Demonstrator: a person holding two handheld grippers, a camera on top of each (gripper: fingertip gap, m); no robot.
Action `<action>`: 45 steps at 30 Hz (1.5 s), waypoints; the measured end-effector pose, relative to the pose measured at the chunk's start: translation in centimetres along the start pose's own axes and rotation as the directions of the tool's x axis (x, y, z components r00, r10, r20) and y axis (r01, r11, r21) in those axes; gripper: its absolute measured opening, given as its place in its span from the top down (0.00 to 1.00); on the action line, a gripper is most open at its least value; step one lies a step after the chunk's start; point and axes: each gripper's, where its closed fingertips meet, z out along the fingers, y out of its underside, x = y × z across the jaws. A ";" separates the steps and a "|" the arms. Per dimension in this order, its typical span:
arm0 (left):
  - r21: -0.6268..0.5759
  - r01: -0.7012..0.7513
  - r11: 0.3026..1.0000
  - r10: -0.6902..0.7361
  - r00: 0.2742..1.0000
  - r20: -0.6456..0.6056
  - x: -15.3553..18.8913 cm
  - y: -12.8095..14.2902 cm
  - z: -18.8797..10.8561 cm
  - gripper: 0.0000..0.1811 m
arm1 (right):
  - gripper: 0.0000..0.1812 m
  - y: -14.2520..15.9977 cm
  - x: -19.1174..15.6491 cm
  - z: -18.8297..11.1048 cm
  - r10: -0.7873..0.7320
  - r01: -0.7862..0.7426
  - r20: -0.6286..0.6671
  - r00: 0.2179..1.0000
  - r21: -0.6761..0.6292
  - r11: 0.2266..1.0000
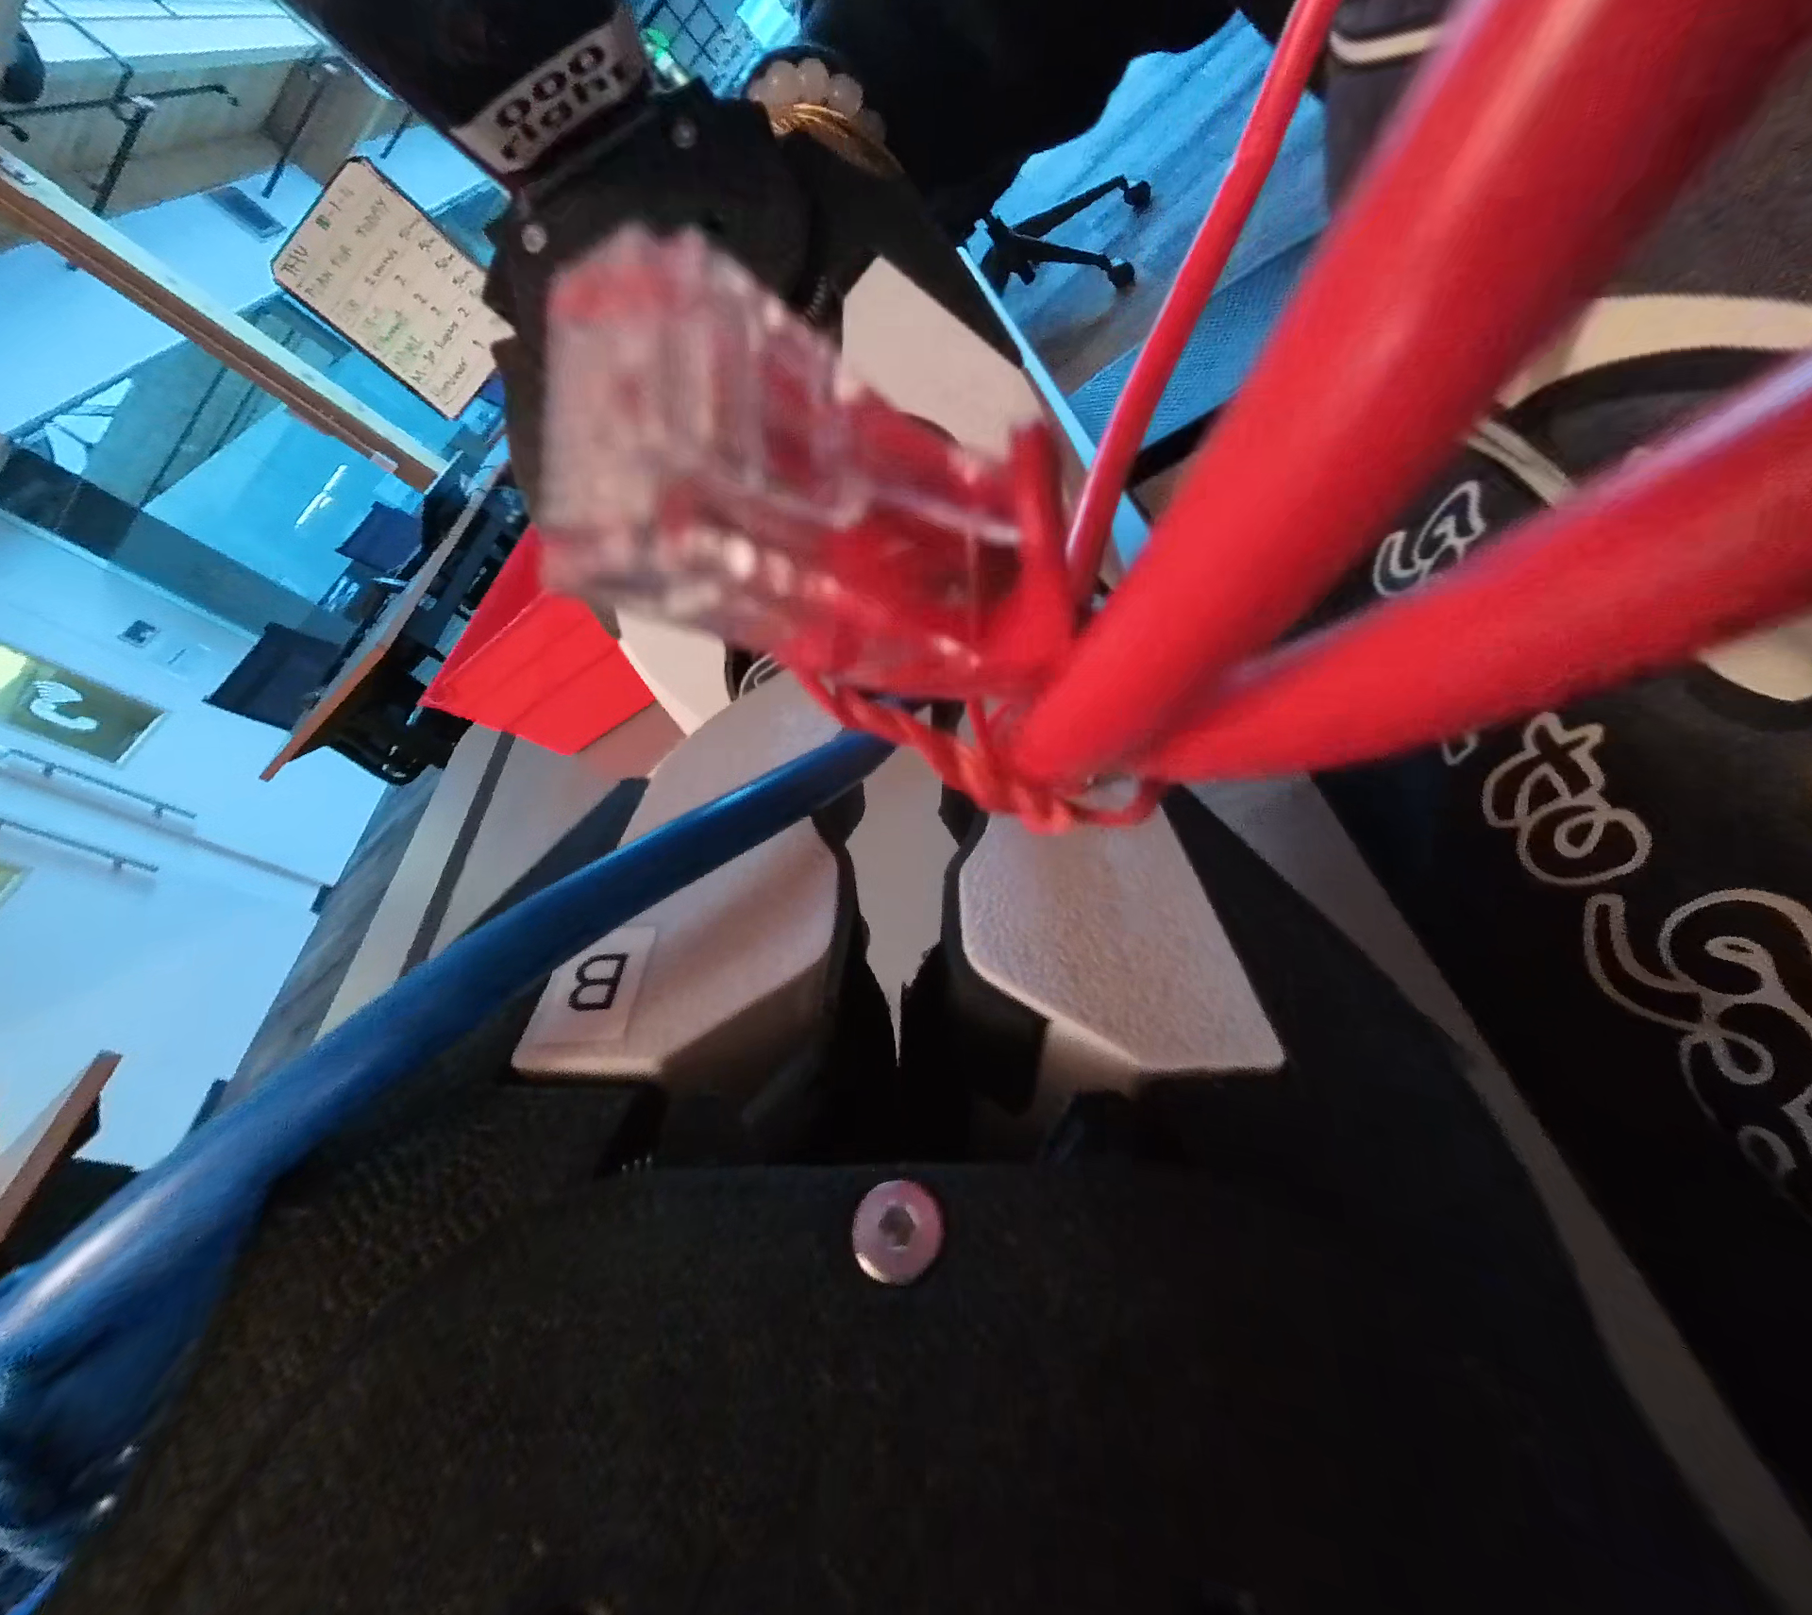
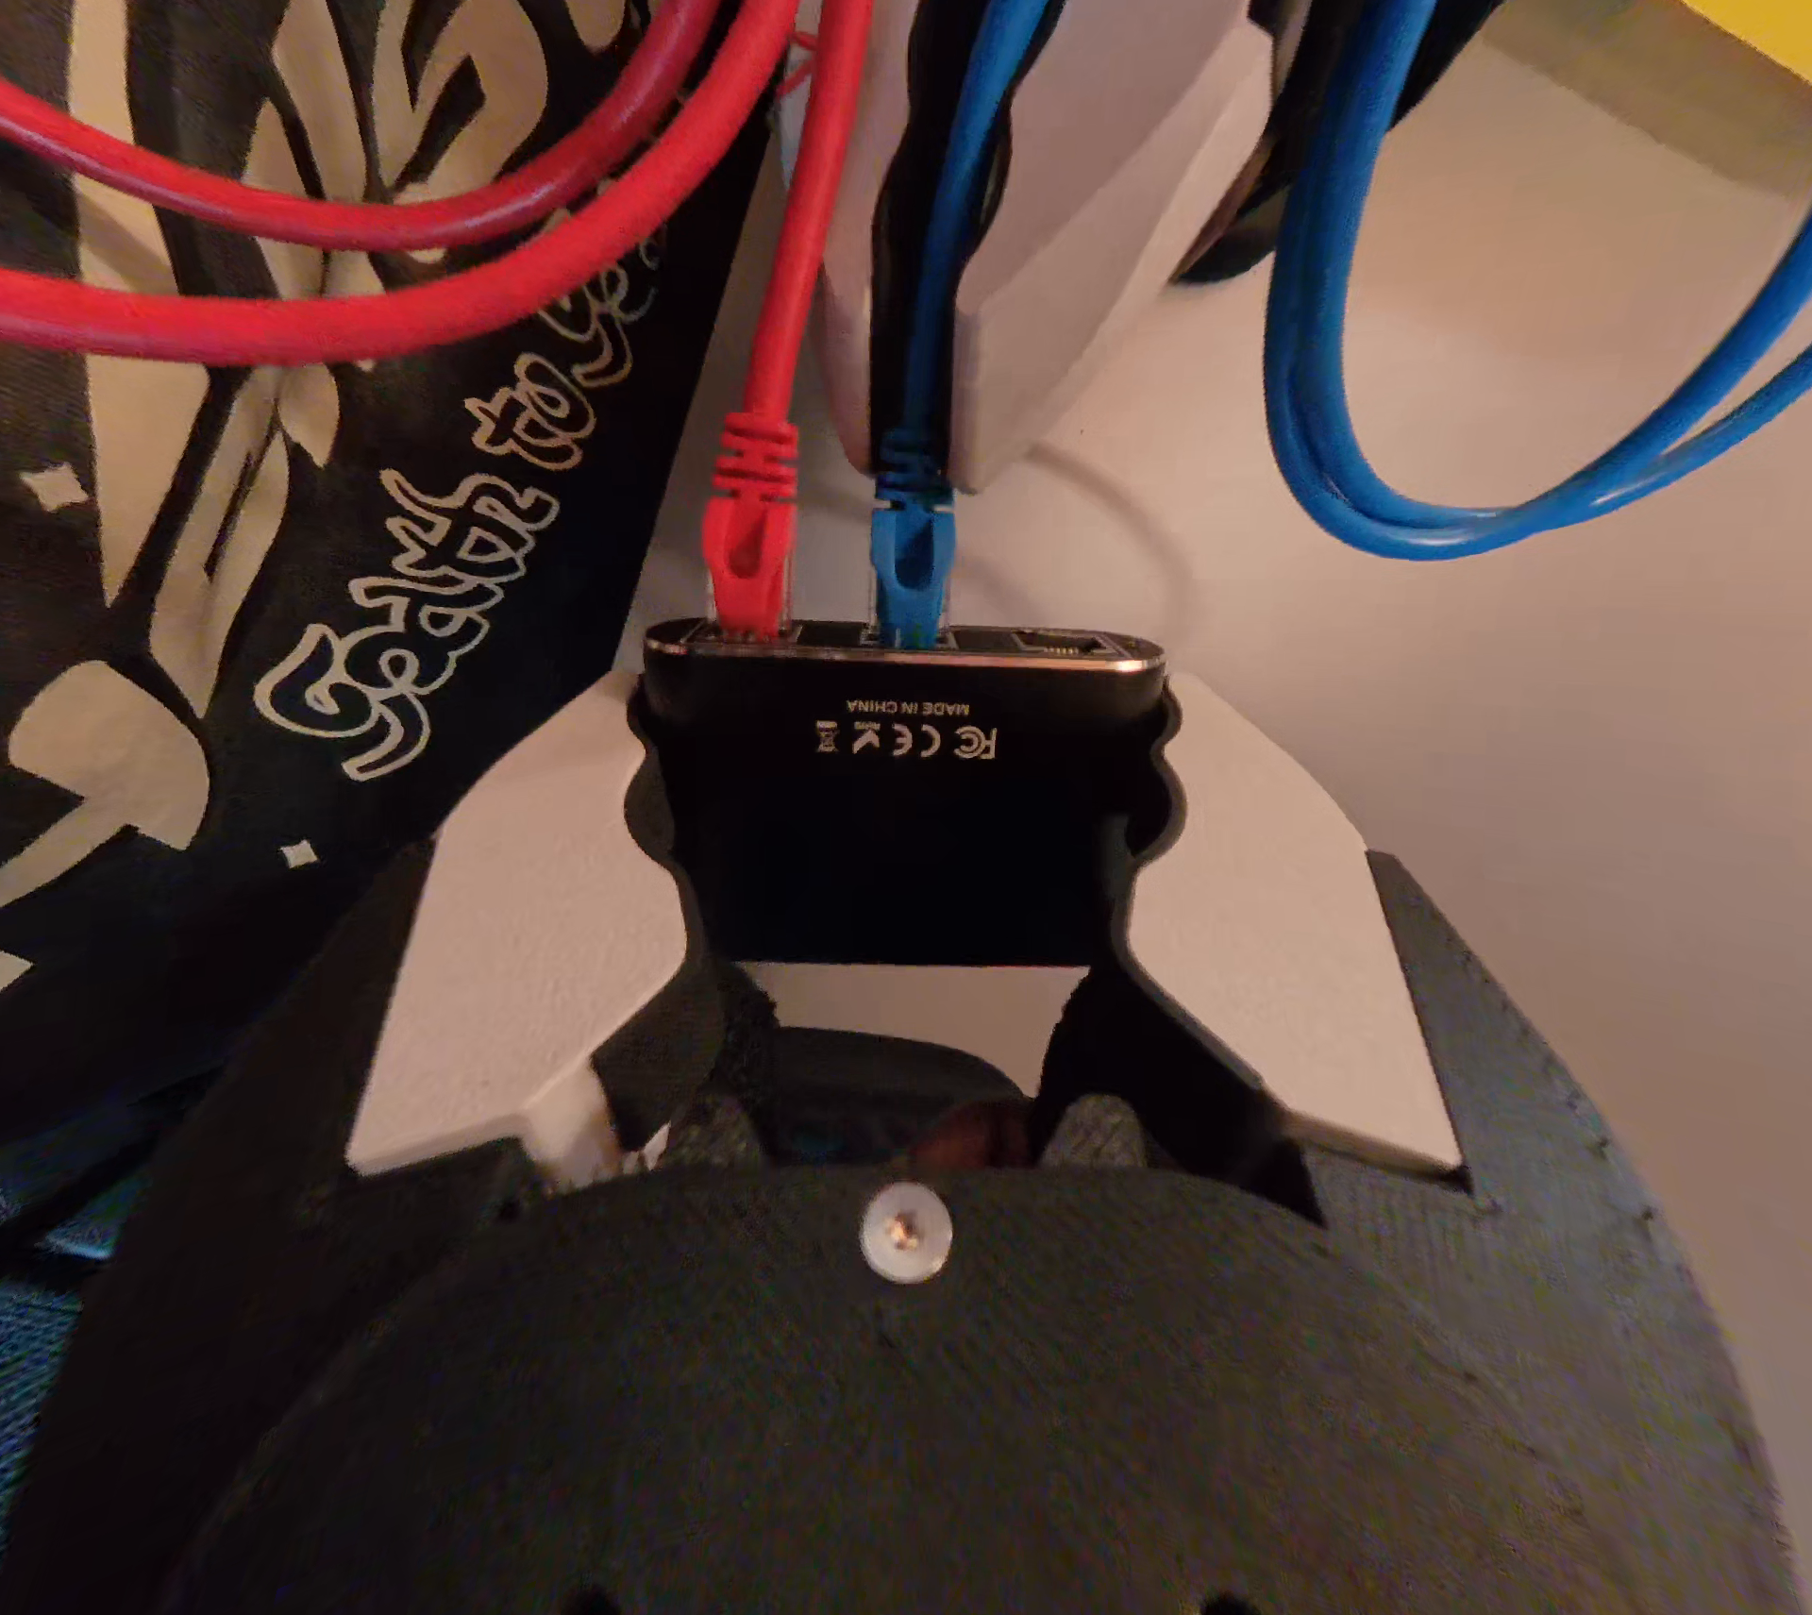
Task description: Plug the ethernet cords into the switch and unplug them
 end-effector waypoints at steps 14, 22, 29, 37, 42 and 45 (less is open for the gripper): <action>-0.179 0.350 0.920 -0.281 0.904 0.322 -4.5 6.2 -8.9 0.87 | 0.49 9.0 3.4 -4.2 0.232 -0.273 -0.252 0.940 -0.145 0.951; -0.186 0.349 0.919 -0.221 0.843 0.490 -4.9 5.2 -14.1 0.88 | 0.49 12.5 2.4 -2.8 0.375 -0.405 -0.160 0.913 -0.252 0.879; -0.054 0.523 0.850 -0.455 0.783 0.423 -4.2 2.8 -15.2 0.82 | 0.49 12.7 1.8 -2.2 0.470 -0.472 -0.081 0.879 -0.280 0.836; -0.153 0.698 0.700 -0.353 0.524 0.776 -8.4 5.2 -28.3 0.80 | 0.39 10.8 2.1 -4.3 0.470 -0.485 -0.125 0.874 -0.143 0.863; -0.612 0.653 0.445 0.003 0.683 0.731 -9.6 12.2 -35.9 0.77 | 0.40 7.5 4.0 -7.9 0.485 -0.477 -0.220 0.846 0.091 0.874; -0.766 0.619 0.174 0.045 0.772 0.634 -9.0 17.2 -38.8 0.75 | 0.42 5.7 5.1 -10.2 0.496 -0.434 -0.294 0.817 0.252 0.865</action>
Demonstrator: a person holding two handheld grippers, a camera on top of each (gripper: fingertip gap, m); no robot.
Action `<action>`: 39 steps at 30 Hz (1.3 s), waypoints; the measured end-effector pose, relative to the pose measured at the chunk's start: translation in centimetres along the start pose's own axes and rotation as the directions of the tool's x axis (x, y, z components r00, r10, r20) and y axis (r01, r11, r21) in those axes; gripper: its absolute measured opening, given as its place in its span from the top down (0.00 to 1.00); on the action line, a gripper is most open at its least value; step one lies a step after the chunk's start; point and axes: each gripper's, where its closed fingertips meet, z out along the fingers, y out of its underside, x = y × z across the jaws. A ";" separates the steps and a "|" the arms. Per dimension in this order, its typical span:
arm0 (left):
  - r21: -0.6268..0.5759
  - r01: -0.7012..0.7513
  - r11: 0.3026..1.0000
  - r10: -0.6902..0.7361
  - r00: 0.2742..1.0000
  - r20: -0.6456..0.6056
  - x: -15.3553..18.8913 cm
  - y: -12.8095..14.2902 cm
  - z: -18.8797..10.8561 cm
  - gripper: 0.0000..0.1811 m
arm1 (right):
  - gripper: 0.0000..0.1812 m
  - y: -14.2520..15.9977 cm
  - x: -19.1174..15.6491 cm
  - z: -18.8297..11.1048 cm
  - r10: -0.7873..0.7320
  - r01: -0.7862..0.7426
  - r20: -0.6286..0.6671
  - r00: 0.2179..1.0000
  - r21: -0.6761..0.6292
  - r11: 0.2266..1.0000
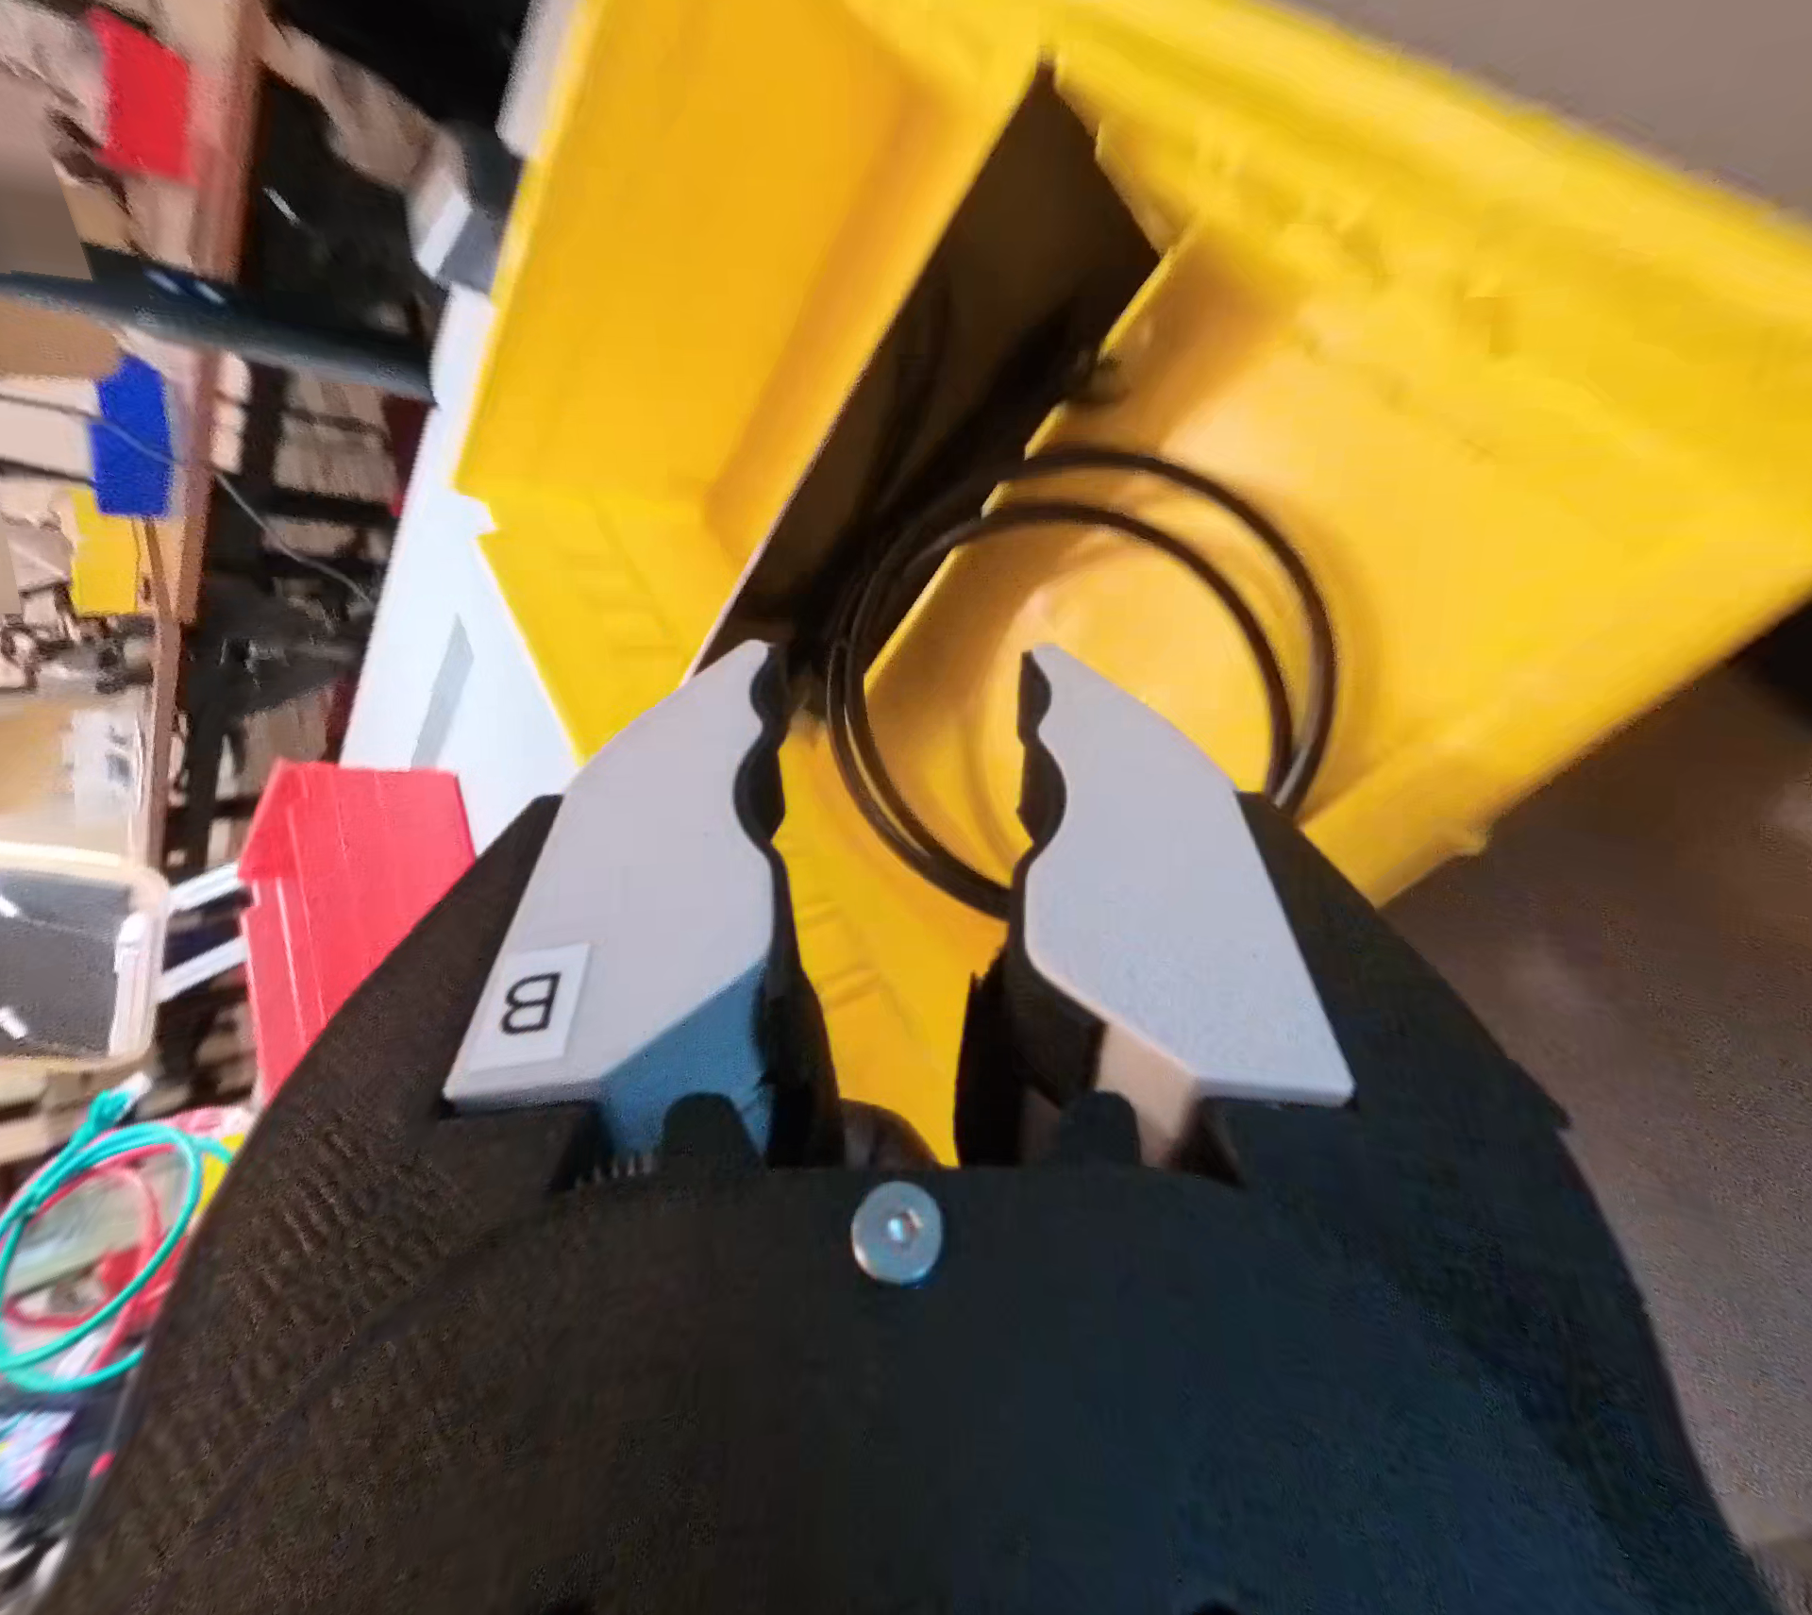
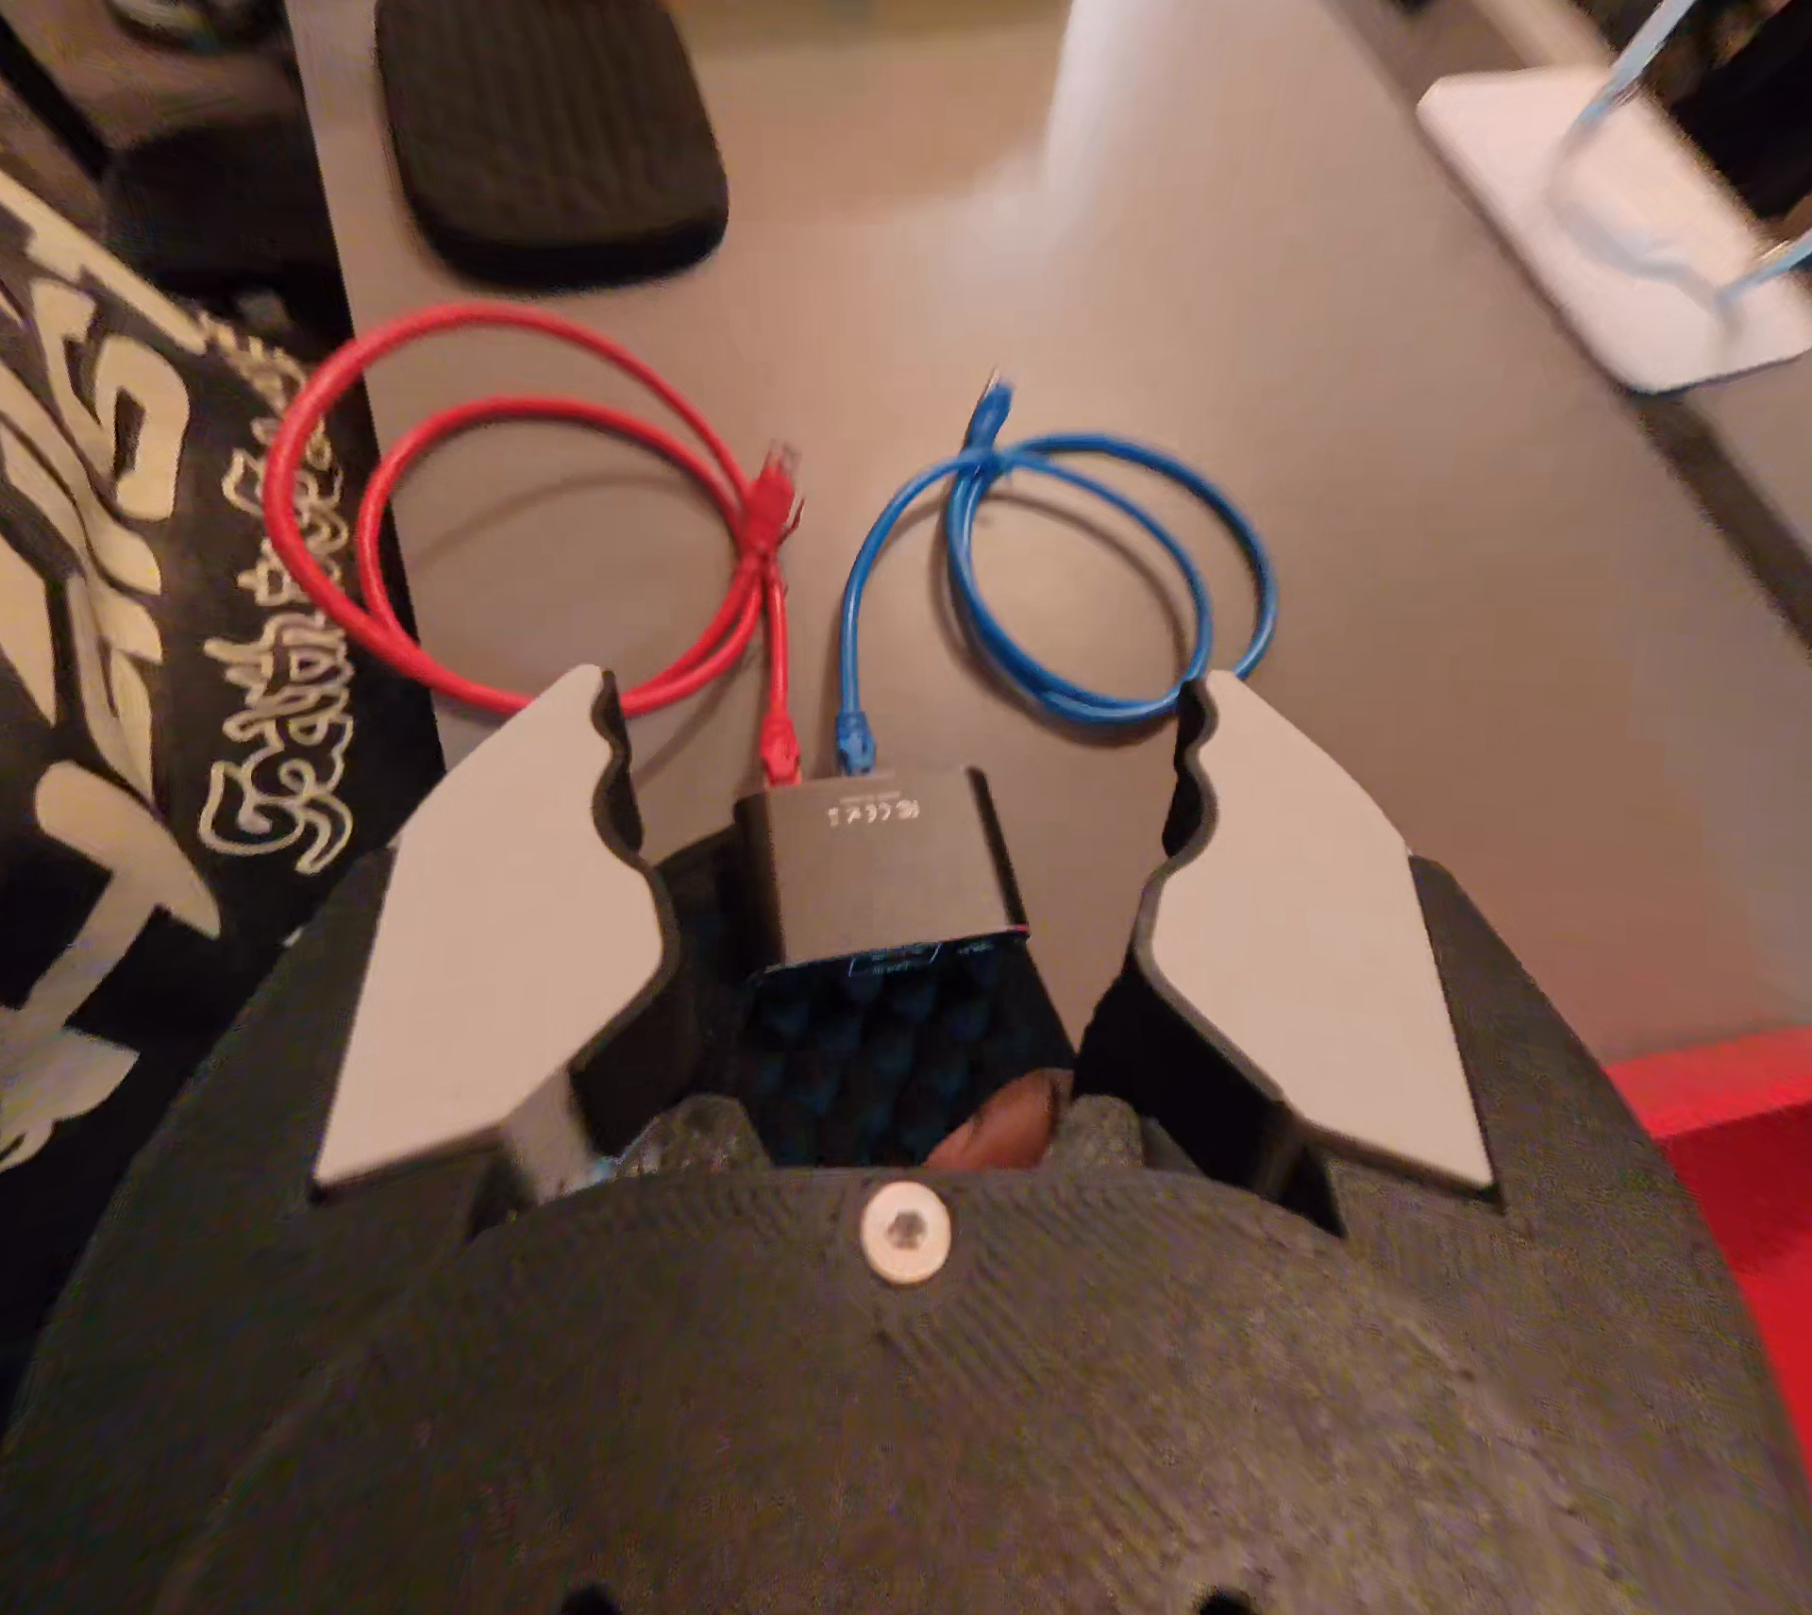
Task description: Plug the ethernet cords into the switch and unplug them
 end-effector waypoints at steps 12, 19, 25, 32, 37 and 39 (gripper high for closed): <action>-0.374 0.021 0.927 -0.036 0.999 -0.034 -1.4 5.2 8.2 0.79 | 0.43 -3.3 -2.4 -1.8 -0.072 0.090 -0.082 0.994 0.240 0.967; -0.358 -0.002 0.934 0.042 0.994 0.104 -2.9 5.3 6.8 0.93 | 0.45 -4.3 -2.9 -2.6 -0.051 0.084 -0.105 0.993 0.343 0.936; -0.174 0.108 0.979 -0.036 0.926 0.376 -6.4 2.2 0.5 0.94 | 0.46 -5.0 -3.3 -2.6 -0.048 0.101 -0.141 0.989 0.401 0.910; 0.225 -0.118 0.967 -0.138 0.499 0.856 -8.1 -6.3 -12.7 0.94 | 0.55 -8.3 -5.3 -2.0 -0.027 0.116 -0.154 0.988 0.608 0.785; 0.421 -0.335 0.843 -0.278 0.398 0.874 -1.4 -13.1 -17.1 0.94 | 0.59 -11.0 -7.9 -0.2 0.108 -0.144 0.097 0.989 0.761 0.633; 0.469 -0.399 0.788 -0.311 0.400 0.862 1.9 -15.7 -17.7 0.94 | 0.61 -12.1 -8.8 0.3 0.148 -0.281 0.239 0.960 0.779 0.561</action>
